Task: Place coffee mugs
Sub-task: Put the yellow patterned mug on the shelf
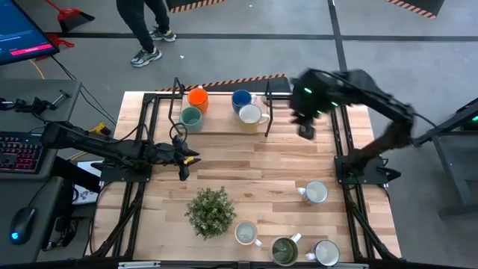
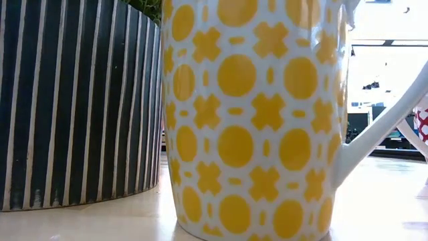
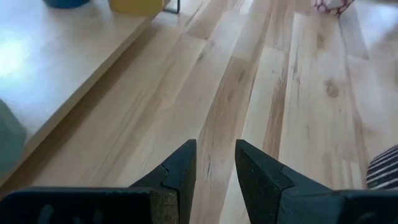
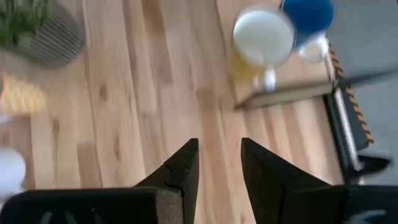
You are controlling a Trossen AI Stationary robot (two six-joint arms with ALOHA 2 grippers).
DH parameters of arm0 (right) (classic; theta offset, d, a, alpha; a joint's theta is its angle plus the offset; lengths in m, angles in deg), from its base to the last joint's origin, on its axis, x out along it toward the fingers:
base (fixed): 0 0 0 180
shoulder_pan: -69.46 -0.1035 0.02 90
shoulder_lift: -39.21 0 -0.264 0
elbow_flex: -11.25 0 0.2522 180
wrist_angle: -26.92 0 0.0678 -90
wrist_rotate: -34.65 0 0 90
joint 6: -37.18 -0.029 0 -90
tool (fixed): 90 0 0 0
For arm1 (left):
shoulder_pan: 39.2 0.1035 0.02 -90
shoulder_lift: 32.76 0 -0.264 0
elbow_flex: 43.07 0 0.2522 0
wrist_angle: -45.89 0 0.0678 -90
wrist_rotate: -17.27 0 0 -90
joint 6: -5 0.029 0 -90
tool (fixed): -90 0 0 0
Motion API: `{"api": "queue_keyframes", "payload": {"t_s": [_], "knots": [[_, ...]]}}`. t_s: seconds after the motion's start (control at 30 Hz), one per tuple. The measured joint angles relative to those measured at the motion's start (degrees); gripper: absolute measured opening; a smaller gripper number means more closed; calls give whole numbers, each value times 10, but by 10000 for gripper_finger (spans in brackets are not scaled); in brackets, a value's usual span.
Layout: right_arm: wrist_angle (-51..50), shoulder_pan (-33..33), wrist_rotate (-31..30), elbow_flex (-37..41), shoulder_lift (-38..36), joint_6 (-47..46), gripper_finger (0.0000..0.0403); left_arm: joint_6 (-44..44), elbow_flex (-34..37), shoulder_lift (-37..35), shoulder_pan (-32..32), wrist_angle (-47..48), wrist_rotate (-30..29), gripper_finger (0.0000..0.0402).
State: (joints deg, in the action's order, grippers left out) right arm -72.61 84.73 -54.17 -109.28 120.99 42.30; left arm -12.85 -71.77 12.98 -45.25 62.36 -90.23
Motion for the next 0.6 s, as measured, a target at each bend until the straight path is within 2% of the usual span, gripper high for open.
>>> {"api": "queue_keyframes", "payload": {"t_s": [0.1, 0.27, 0.47, 0.57, 0.6], "knots": [[78, -8, -8, 163, -124, -9, 99, 0, 0, 0, 0, -20, 0, 102], [206, -12, 44, 409, -321, -10, 99, 0, 0, 0, 0, -53, 0, 102], [249, -12, 97, 587, -489, -26, 99, 0, 0, 0, 0, -61, 0, 102], [295, -12, 114, 656, -560, -30, 99, 0, 0, 0, 0, -65, 0, 102], [288, -12, 120, 654, -573, -38, 99, 0, 0, 0, 0, -69, 0, 102]]}}
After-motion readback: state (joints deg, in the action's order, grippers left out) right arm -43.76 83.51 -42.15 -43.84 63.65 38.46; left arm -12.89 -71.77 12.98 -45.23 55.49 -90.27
